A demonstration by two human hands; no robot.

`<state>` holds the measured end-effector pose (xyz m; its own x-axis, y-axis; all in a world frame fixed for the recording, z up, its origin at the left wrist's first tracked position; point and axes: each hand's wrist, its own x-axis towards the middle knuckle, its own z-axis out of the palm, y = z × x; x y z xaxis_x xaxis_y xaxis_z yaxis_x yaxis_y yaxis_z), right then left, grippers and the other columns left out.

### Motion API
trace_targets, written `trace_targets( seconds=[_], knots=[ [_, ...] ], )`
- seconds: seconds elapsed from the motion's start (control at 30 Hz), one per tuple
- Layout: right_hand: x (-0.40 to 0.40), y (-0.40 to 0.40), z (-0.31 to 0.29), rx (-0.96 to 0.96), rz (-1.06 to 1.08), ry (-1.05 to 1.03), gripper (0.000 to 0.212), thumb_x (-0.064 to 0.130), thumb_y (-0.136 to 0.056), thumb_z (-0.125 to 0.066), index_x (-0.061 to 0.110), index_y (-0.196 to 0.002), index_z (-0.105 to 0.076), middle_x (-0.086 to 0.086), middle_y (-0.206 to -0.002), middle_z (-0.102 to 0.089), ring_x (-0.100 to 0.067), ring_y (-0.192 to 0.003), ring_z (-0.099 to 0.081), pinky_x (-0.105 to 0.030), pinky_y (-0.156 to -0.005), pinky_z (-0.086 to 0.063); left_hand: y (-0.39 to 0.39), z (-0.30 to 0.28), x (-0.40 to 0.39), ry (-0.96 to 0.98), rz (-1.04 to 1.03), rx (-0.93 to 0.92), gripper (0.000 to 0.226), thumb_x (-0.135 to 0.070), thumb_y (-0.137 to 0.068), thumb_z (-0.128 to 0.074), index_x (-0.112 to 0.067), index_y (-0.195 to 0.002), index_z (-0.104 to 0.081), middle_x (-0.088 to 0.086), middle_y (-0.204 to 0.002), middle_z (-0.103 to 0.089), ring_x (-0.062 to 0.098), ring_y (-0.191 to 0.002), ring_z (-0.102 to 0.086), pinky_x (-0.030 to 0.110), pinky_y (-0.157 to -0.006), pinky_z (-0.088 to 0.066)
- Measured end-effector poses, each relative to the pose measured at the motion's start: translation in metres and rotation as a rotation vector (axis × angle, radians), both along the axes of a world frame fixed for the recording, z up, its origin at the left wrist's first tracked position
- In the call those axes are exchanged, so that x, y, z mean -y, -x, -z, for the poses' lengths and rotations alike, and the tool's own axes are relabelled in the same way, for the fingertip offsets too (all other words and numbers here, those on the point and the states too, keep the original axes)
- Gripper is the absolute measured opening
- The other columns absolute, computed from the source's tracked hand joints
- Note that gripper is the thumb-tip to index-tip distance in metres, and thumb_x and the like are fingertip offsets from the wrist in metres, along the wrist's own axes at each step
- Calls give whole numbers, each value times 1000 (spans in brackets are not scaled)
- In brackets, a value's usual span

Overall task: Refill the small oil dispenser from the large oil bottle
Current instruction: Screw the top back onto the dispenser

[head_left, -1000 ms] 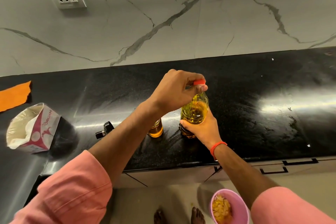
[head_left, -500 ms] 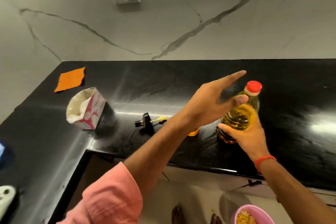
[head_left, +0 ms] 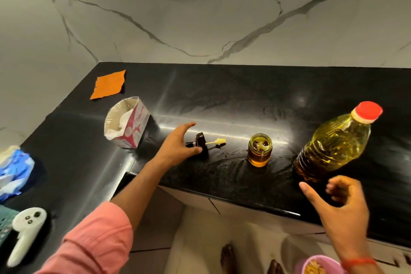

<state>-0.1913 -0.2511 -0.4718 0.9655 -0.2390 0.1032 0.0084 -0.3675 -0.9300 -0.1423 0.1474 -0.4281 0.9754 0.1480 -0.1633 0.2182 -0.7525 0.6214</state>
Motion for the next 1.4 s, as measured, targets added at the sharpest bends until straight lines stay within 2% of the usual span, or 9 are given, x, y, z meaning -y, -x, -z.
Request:
trace_targets(
  seconds=[0.1,0.23,0.4,0.53,0.7,0.9,1.13,1.27,1.4],
  knots=[
    [-19,1,-3,44,-116,16,38,36,-64,-87,27,-88,-60,1,-79,-62,-20,-74,-60,-26,-72,-49,1,16,-5,-56,68,-72,98,-33,-73,-90,-29,-155,-36,0,-156,-43,19,-142,-41,28,-112,-34],
    [-42,-2,-2,42,-232,-29,31,34,-66,-86,27,-86,-64,2,-70,-62,-17,-63,-59,-23,-64,-49,-4,35,-1,-95,72,-78,104,-41,-71,-89,-34,-156,-29,1,-154,-42,21,-140,-40,42,-116,-39],
    [-55,-7,-5,22,-299,-50,30,35,-67,-85,27,-89,-66,0,-68,-64,-15,-62,-62,-26,-64,-53,-11,46,5,-147,97,-54,86,-31,-80,-83,-28,-153,-37,7,-146,-46,27,-136,-40,40,-114,-36],
    [-58,-11,-7,7,-318,-46,31,39,-67,-85,30,-91,-67,2,-69,-65,-15,-64,-63,-30,-65,-54,-15,47,4,-147,98,-6,68,-28,-83,-81,-22,-140,-46,5,-130,-56,26,-120,-52,41,-102,-45],
    [-59,-16,-11,3,-304,-48,31,39,-68,-85,29,-91,-67,3,-69,-65,-16,-64,-64,-35,-64,-55,-19,40,5,-71,100,8,64,-23,-83,-81,-24,-136,-47,0,-122,-61,21,-106,-59,42,-93,-52],
    [-56,-21,-11,-11,-298,-42,31,28,-72,-90,30,-92,-67,1,-71,-64,-17,-65,-62,-38,-63,-54,-29,8,16,24,171,58,62,-16,-86,-80,-18,-139,-47,1,-122,-63,18,-109,-64,30,-95,-51],
    [-56,-34,0,-127,-277,-19,57,37,-68,-92,36,-113,-57,4,-90,-64,-13,-76,-63,-25,-66,-54,-46,-61,51,-56,379,183,65,-19,-85,-81,-19,-140,-46,3,-125,-62,19,-112,-62,33,-97,-52],
    [-63,-38,1,-180,-305,27,79,43,-67,-91,35,-133,-49,8,-103,-60,-8,-85,-63,-24,-76,-54,-55,-87,72,-234,545,206,68,-27,-86,-80,-25,-143,-43,0,-126,-59,19,-114,-57,42,-99,-52],
    [-68,-40,-6,-174,-305,55,88,43,-69,-90,32,-142,-42,8,-111,-57,-5,-93,-61,-21,-80,-54,-62,-96,90,-439,672,174,71,-30,-89,-76,-28,-148,-38,2,-130,-55,20,-120,-52,38,-101,-48]
  ],
)
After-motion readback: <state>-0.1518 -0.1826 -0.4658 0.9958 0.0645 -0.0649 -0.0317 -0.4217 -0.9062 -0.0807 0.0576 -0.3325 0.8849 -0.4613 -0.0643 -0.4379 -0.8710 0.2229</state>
